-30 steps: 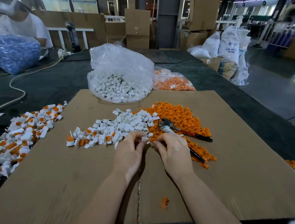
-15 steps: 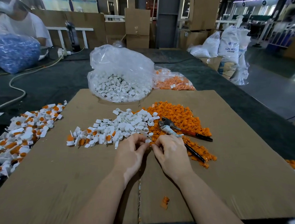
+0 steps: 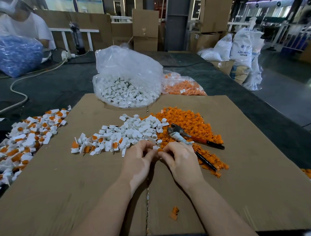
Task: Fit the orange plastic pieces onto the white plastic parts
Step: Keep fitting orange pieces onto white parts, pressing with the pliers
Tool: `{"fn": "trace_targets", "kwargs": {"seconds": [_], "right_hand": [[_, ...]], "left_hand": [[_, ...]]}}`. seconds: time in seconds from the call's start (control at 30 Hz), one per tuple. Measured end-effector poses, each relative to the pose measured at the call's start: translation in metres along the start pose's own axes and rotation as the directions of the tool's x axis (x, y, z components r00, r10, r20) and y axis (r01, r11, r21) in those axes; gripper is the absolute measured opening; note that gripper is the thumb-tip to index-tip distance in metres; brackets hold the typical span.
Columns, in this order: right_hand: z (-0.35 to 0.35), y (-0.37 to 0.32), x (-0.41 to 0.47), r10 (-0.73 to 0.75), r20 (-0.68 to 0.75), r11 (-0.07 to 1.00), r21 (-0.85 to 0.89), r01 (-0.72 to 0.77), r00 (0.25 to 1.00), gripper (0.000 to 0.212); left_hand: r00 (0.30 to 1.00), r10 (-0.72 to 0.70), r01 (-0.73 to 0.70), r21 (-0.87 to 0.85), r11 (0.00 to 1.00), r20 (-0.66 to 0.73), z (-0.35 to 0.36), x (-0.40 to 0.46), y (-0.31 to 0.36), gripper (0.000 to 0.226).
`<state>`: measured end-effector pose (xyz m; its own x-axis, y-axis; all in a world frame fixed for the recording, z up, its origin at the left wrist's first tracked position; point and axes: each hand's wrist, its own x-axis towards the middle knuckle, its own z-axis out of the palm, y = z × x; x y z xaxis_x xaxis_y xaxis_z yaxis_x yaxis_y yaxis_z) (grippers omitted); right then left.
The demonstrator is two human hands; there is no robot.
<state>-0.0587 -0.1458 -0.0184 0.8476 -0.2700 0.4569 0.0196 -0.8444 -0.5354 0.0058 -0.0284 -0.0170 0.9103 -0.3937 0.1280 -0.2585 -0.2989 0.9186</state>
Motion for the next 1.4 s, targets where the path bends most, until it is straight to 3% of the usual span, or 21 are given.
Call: {"fn": "trace_targets", "kwargs": {"seconds": [0.17, 0.37, 0.93, 1.03, 1.13, 1.2, 1.27, 1.4], "right_hand": [[-0.002, -0.002, -0.001, -0.016, -0.045, 0.997, 0.071, 0.019, 0.999, 0.016], [-0.005, -0.005, -0.001, -0.092, -0.065, 0.993, 0.069, 0.096, 0.994, 0.032], [-0.005, -0.003, 0.001, -0.108, -0.072, 0.993, 0.037, 0.111, 0.991, 0.023], [-0.008, 0.001, 0.0, -0.049, -0.148, 0.997, -0.069, 0.039, 0.988, 0.028], [-0.017, 0.007, 0.004, 0.139, -0.23, 0.95, -0.243, -0.196, 0.963, 0.032], [-0.027, 0.015, 0.01, 0.34, -0.138, 0.846, -0.386, -0.367, 0.93, 0.042], [-0.037, 0.022, 0.016, 0.496, 0.003, 0.767, -0.471, -0.436, 0.868, 0.043], [-0.044, 0.023, 0.025, 0.575, 0.131, 0.711, -0.568, -0.414, 0.808, 0.041]], "left_hand": [[0.998, -0.055, 0.057, -0.135, 0.989, 0.014, 0.0, 0.0, 0.001, 0.013], [0.999, -0.04, 0.041, -0.108, 0.993, 0.013, -0.001, 0.0, -0.001, 0.014], [1.0, 0.006, -0.006, -0.04, 0.999, -0.01, 0.001, 0.003, 0.001, 0.01], [0.998, -0.048, 0.046, -0.06, 0.997, -0.04, 0.004, 0.008, 0.0, 0.004], [0.994, -0.092, 0.088, -0.062, 0.994, -0.061, 0.007, 0.012, 0.0, 0.005], [0.993, -0.101, 0.098, -0.057, 0.994, -0.065, 0.009, 0.013, 0.001, 0.004], [0.991, -0.113, 0.108, -0.078, 0.991, -0.068, 0.009, 0.014, 0.001, 0.006], [0.989, -0.132, 0.123, -0.121, 0.985, -0.062, 0.01, 0.015, 0.003, 0.008]]}}
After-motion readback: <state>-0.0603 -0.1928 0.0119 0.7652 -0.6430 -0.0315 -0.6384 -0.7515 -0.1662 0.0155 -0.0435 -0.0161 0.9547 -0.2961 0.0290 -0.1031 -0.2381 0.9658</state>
